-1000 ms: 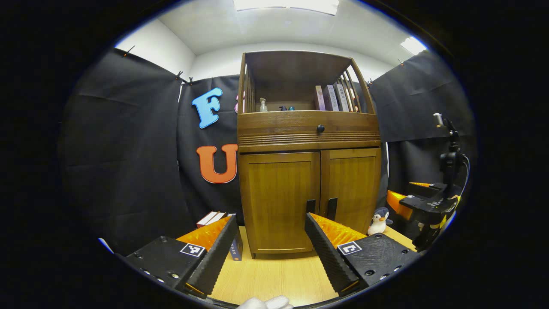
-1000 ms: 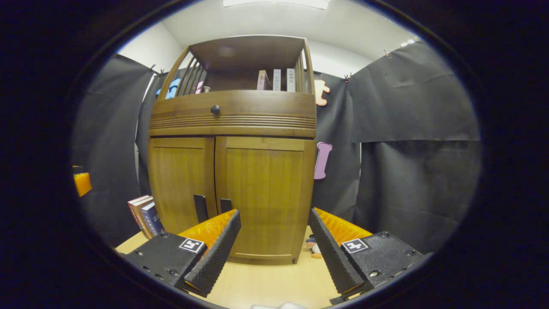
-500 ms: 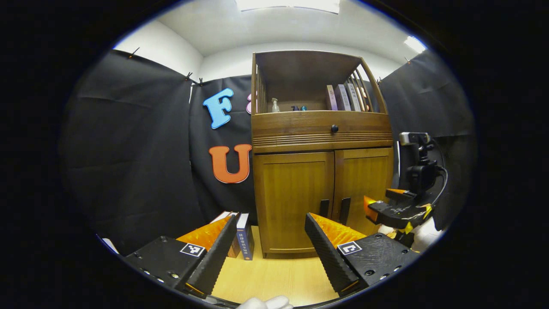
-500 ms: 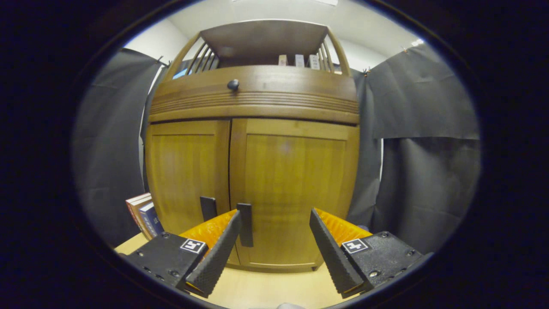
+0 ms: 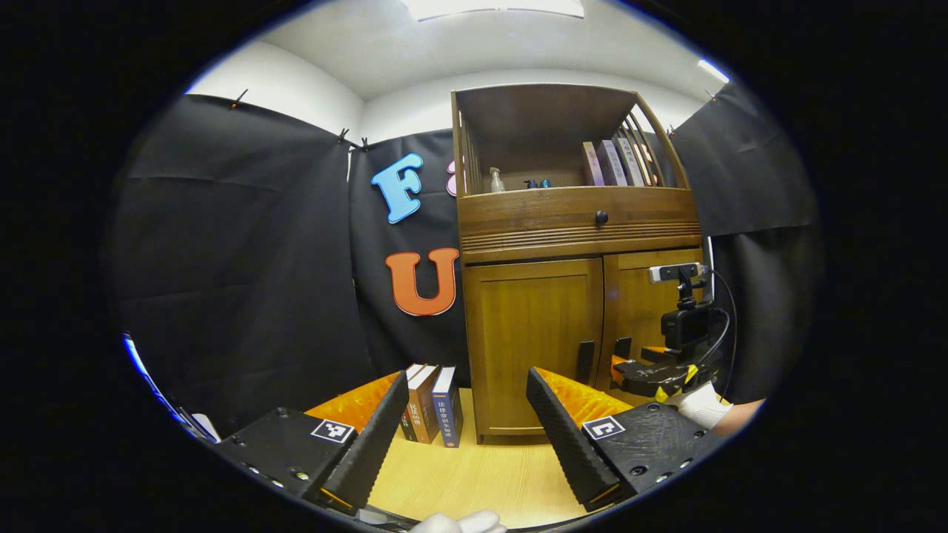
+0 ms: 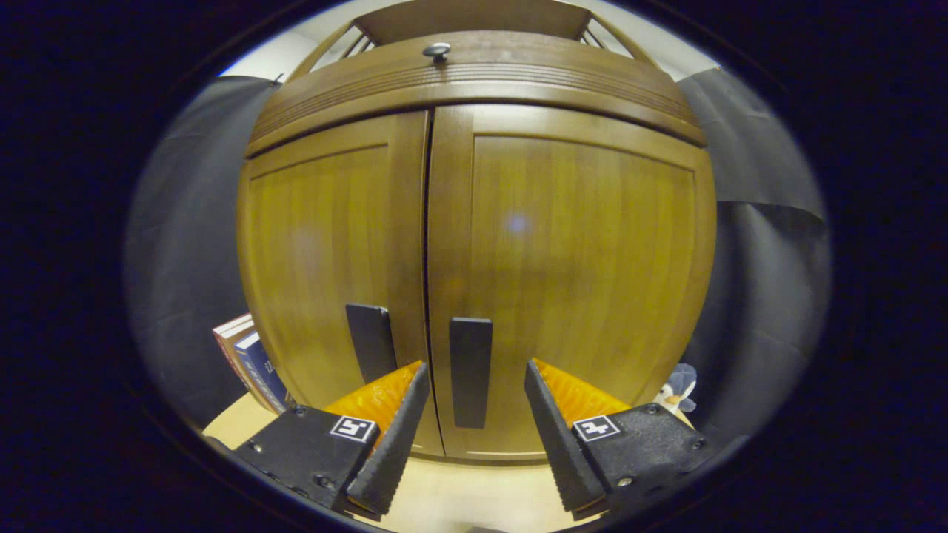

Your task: Open the right door of the double-door shoe cabinet with the right hand, and open the left door with the left hand.

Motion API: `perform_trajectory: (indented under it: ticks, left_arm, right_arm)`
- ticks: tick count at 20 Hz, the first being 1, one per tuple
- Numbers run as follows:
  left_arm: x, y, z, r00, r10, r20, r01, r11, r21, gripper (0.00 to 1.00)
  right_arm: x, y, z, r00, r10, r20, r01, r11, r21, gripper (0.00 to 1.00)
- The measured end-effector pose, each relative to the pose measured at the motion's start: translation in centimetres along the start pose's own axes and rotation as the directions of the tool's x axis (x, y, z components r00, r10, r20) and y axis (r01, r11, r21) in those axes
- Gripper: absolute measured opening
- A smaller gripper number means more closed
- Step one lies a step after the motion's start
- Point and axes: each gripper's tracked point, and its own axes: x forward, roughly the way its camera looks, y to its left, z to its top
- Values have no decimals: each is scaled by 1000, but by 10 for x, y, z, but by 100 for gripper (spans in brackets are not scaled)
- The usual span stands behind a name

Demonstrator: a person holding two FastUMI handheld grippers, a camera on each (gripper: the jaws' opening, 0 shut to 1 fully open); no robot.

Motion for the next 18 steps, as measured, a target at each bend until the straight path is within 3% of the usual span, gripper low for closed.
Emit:
perform_trajectory:
  ticks: [6, 10, 11, 12, 16, 17, 18]
  left_arm:
    - [1, -1, -1, 1000, -5, -9, 5, 1000, -8, 96]
    - [0, -4, -1, 1000, -15, -15, 15, 1000, -6, 96]
    - [0, -3, 1, 1000, -14, -13, 14, 1000, -6, 100]
    - [-1, -2, -1, 1000, -13, -16, 13, 1000, -7, 96]
    - [-8, 1, -2, 1000, -11, -16, 11, 1000, -13, 96]
    - [-9, 3, -3, 1000, -8, -16, 8, 1000, -14, 100]
    - [-11, 4, -4, 1000, -9, -20, 8, 1000, -17, 96]
  right_arm:
    - [22, -4, -11, 999, 3, -41, -2, 1000, 25, 69]
    - [26, 5, -12, 999, 29, -46, -28, 999, 26, 51]
    - [28, 6, -13, 999, 21, -49, -20, 999, 26, 41]
    - [27, 6, -14, 999, 18, -51, -17, 1000, 25, 37]
    - [30, 6, -15, 998, 23, -60, -21, 999, 32, 34]
    - [29, 6, -14, 998, 25, -62, -23, 999, 32, 33]
    - [29, 5, -15, 997, 29, -65, -27, 999, 32, 32]
